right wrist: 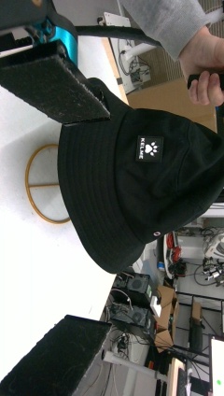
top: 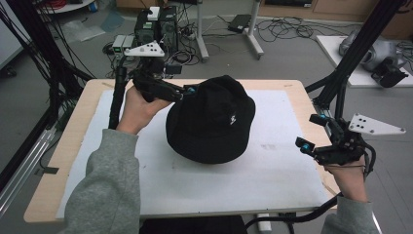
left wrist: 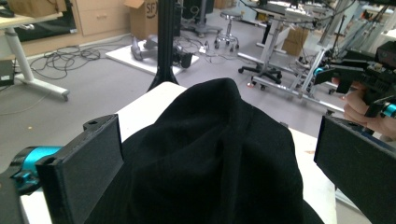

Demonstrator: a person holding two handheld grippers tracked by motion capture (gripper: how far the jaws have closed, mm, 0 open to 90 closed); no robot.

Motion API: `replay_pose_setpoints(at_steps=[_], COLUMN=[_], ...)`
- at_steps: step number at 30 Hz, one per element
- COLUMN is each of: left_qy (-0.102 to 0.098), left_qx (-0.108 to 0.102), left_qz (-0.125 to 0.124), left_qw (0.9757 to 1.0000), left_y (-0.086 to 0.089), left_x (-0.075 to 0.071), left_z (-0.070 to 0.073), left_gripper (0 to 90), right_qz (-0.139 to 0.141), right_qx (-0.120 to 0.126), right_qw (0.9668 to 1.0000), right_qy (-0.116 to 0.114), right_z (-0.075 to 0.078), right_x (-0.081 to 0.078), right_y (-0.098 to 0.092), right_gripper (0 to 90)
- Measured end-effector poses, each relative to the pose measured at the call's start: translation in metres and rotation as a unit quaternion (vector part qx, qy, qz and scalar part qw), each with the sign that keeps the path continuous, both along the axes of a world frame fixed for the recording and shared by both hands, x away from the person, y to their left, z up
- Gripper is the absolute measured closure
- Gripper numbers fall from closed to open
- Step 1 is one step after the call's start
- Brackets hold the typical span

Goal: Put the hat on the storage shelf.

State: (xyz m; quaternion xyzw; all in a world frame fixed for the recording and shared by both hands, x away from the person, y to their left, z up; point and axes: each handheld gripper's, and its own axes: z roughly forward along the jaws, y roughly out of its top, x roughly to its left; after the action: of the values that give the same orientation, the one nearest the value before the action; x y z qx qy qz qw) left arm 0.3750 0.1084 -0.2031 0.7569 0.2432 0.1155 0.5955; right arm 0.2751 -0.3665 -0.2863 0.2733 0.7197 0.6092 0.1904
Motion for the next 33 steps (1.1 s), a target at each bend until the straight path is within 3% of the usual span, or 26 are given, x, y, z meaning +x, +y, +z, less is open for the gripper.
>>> replay_pose_setpoints(at_steps=[9, 15, 22, 33], left_qy=[-0.017, -0.012, -0.009, -0.012], left_qx=[0.003, -0.017, -0.007, -0.020], left_qz=[0.043, 0.059, 0.074, 0.104], left_qw=[0.9989, 0.9980, 0.9972, 0.9943], left_y=[0.026, 0.046, 0.060, 0.082], left_x=[-0.017, -0.027, -0.039, -0.057], left_z=[-0.008, -0.019, -0.030, -0.049], left_gripper=[1.7, 1.7, 1.7, 1.7], right_qz=[-0.002, -0.002, -0.003, -0.005], right_qx=[-0.004, -0.007, -0.010, -0.021], right_qw=[1.0000, 1.0000, 0.9999, 0.9997], right_qy=[0.001, -0.001, 0.004, 0.010], right_z=[-0.001, -0.001, -0.002, -0.006], right_x=[0.000, 0.000, 0.000, 0.002], right_y=[0.002, 0.005, 0.008, 0.017], right_gripper=[0.8, 0.9, 0.9, 0.9])
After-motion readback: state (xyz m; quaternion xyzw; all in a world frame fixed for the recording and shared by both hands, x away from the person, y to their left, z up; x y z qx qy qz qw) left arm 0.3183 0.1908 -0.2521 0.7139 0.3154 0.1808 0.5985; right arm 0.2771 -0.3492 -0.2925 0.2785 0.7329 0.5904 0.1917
